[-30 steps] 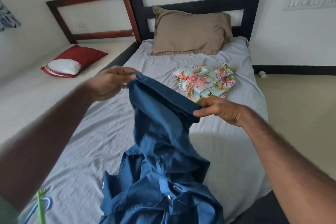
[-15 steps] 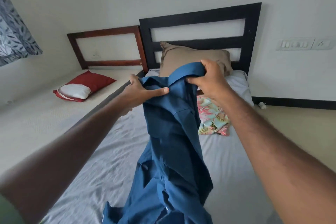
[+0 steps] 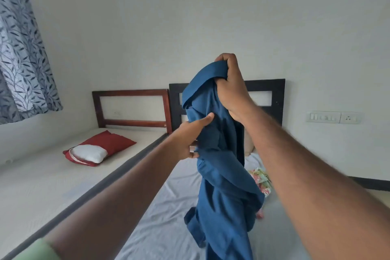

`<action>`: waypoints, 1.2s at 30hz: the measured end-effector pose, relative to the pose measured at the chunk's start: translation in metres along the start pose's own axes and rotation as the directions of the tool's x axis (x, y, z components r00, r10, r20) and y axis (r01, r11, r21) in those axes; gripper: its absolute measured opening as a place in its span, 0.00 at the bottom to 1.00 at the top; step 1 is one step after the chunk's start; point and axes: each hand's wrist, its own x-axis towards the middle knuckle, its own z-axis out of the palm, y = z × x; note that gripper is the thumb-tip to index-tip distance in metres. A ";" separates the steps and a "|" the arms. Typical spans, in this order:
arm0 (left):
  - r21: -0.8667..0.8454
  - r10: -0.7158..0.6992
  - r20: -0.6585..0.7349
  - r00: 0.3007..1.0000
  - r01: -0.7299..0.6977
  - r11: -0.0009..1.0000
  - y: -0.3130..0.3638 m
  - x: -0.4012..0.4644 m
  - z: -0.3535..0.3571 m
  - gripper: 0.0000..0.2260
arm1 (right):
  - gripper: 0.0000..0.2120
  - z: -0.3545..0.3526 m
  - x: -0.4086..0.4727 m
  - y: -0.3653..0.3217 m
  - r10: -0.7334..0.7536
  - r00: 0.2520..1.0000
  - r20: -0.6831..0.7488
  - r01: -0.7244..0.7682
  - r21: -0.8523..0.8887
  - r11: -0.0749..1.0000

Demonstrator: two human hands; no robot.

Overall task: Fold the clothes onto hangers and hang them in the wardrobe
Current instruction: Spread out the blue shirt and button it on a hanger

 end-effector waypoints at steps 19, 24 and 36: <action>0.169 0.465 0.410 0.785 -0.567 0.806 0.171 -0.038 -0.126 0.27 | 0.22 -0.116 0.032 -0.042 -0.065 0.975 -0.212 0.117 0.242 0.963; 0.183 0.481 0.353 0.803 -0.563 0.806 0.171 -0.035 -0.122 0.25 | 0.18 -0.125 0.038 -0.024 0.071 0.989 -0.129 -0.098 -0.220 0.971; 0.110 0.596 0.178 0.783 -0.618 0.779 0.167 -0.036 -0.114 0.14 | 0.14 -0.140 -0.036 -0.006 0.588 0.536 0.606 -0.580 -0.241 0.778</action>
